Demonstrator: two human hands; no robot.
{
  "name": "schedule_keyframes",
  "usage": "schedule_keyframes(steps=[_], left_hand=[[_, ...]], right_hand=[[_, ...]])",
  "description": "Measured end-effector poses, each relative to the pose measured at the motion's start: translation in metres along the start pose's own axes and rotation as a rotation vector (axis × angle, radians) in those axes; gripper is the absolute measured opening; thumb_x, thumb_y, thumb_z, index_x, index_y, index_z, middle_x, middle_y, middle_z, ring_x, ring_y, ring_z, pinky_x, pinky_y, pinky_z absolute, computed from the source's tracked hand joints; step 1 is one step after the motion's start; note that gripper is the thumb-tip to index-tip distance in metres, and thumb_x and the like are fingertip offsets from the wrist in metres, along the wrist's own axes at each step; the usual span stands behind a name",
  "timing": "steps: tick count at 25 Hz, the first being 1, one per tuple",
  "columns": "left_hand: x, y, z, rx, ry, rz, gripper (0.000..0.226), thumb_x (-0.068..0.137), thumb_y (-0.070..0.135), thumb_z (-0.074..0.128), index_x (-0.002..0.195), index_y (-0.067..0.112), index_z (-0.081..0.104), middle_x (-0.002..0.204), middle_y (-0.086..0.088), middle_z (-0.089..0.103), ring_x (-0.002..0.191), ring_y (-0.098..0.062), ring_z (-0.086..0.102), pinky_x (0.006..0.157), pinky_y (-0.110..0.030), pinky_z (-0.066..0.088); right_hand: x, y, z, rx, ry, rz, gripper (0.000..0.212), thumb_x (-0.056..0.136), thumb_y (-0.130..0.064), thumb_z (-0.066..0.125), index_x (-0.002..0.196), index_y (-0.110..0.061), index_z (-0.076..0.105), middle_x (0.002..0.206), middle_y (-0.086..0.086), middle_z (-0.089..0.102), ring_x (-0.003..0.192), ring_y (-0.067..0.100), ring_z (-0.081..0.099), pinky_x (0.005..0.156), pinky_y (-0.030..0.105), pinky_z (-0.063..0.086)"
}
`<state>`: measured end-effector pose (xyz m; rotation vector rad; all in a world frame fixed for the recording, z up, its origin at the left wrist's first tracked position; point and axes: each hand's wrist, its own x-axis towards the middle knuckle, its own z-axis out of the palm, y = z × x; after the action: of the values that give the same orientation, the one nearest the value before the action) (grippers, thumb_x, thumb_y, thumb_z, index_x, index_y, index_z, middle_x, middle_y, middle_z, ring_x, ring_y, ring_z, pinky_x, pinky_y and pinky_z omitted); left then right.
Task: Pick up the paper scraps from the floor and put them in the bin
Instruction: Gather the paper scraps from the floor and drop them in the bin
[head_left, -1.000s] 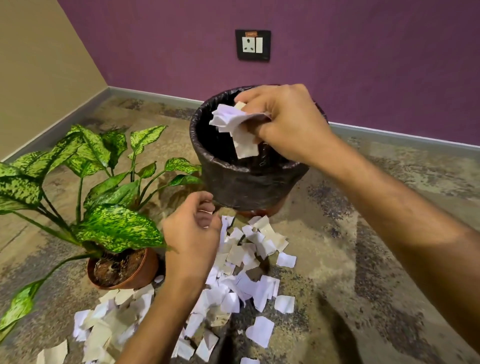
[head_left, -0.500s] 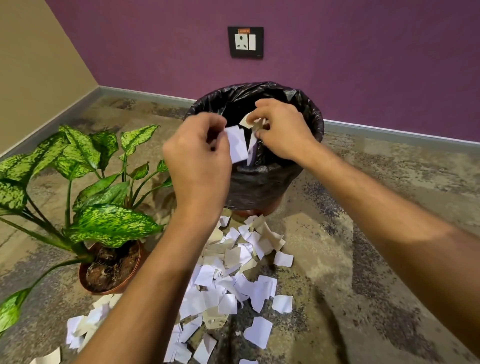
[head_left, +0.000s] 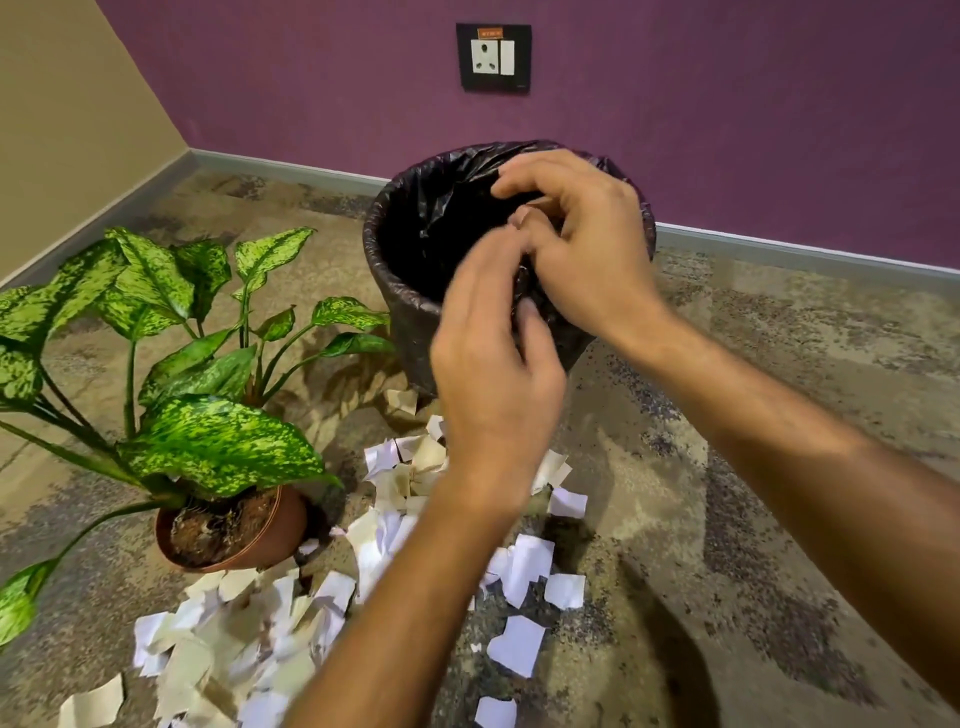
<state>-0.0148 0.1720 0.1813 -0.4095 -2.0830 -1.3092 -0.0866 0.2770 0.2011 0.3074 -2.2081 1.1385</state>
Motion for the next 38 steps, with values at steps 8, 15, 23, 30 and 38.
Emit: schedule_keyframes(steps=[8,15,23,30,38], left_hand=[[-0.151,-0.058,-0.013,0.080,-0.193,-0.527,0.063,0.089,0.017,0.060,0.142,0.026,0.027,0.145,0.001,0.037,0.137,-0.018,0.034,0.106,-0.046,0.039],[-0.218,-0.121,-0.066,0.560,-0.685,-0.841,0.116,0.060,0.087,0.037,0.151,0.020,0.012,0.160,-0.006,0.005,0.146,-0.035,0.002,0.114,-0.056,0.017],[-0.242,-0.130,-0.093,0.577,-1.100,-0.933,0.135,0.051,0.084,0.064,0.149,0.036,-0.016,0.157,0.007,-0.025,0.144,-0.035,-0.019,0.110,-0.064,0.018],[-0.256,-0.116,-0.089,0.789,-1.184,-0.820,0.105,0.079,0.049,0.071,0.150,0.026,-0.003,0.159,-0.005,-0.011,0.145,-0.041,-0.004,0.115,-0.052,0.024],[-0.248,-0.130,-0.093,0.744,-0.944,-0.717,0.041,0.092,0.022,0.054,0.131,0.023,0.042,0.142,0.001,0.033,0.127,-0.022,0.036,0.092,-0.032,0.048]], right_hand=[[-0.103,-0.006,0.042,-0.093,-0.476,-0.263,0.029,0.083,-0.015,0.045,0.098,-0.015,0.071,0.093,-0.002,0.070,0.084,0.020,0.067,0.068,0.039,0.055],[-0.192,0.055,0.062,-0.601,-1.375,-0.008,0.076,0.084,-0.056,0.061,0.146,-0.027,0.030,0.150,0.006,0.033,0.131,0.032,0.041,0.091,0.039,0.046],[-0.262,0.059,0.064,-0.799,-1.619,-0.021,0.139,0.059,-0.070,0.077,0.145,-0.039,-0.028,0.159,0.004,-0.028,0.144,0.044,0.010,0.101,0.050,0.045],[-0.243,0.049,0.090,-0.637,-1.435,-0.068,0.114,0.081,-0.022,0.076,0.151,-0.039,-0.012,0.161,0.006,-0.012,0.135,0.034,0.036,0.082,0.041,0.054],[-0.238,0.045,0.111,-0.566,-1.515,-0.402,0.075,0.089,-0.015,0.067,0.148,-0.037,0.027,0.162,0.008,-0.003,0.130,0.036,0.042,0.083,0.042,0.053]])
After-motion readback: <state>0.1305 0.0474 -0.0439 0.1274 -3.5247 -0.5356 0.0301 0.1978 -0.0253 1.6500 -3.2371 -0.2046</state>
